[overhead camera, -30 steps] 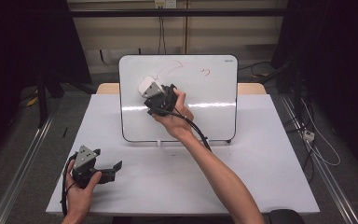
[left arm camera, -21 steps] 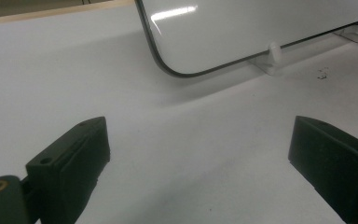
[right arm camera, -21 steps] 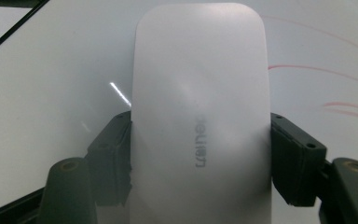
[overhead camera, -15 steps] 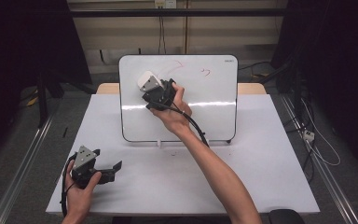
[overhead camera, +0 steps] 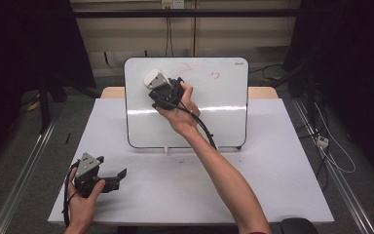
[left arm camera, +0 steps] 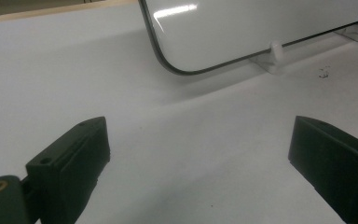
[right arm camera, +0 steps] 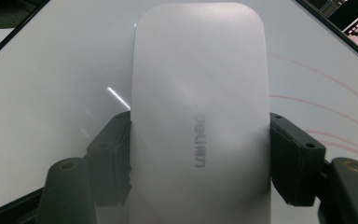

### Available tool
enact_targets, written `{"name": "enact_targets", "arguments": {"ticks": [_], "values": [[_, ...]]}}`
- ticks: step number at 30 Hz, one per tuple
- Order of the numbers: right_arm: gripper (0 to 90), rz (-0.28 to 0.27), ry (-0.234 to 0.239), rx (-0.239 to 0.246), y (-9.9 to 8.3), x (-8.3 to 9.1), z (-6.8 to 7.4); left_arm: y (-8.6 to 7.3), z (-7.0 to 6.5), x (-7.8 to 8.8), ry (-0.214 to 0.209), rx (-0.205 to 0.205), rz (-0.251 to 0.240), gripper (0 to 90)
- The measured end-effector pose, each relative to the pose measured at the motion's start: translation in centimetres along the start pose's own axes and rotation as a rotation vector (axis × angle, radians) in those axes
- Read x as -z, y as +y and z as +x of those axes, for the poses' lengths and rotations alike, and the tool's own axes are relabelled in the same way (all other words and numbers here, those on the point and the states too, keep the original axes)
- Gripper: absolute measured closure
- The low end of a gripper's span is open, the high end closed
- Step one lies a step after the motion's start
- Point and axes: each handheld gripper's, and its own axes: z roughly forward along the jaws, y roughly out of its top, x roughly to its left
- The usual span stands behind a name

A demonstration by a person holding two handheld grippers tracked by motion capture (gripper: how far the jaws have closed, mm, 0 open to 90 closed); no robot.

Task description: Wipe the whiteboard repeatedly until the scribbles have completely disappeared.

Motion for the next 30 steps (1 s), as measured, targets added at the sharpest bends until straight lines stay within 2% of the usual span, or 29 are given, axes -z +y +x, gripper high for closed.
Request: {"name": "enact_targets", "arguments": {"ticks": [5,10,14,19,25,30], "values": [[31.5,0.003,0.002,0.001,0.0,0.1,-0.1,-0.1,0.0,0.1,0.001,0.0,0.004,5.2],[31.5,0.001,-0.012,-0.019,0.0,0.2,-0.6,-0.2,0.0,0.2,0.005,0.005,0.0,5.2],[31.5,0.003,-0.022,-0.049,-0.2,0.3,-1.4,-0.2,0.1,0.3,0.008,0.008,0.001,5.2],[31.6,0.012,-0.027,-0.056,-0.4,0.5,-2.2,-0.2,0.1,0.3,0.009,0.007,0.002,5.2],[31.5,0.012,-0.051,-0.106,-0.9,0.8,-3.4,-0.2,0.2,0.5,0.012,0.008,-0.002,5.2],[31.5,0.013,-0.065,-0.129,-1.5,1.0,-4.5,-0.2,0.2,0.5,0.013,0.011,-0.006,5.2]]}}
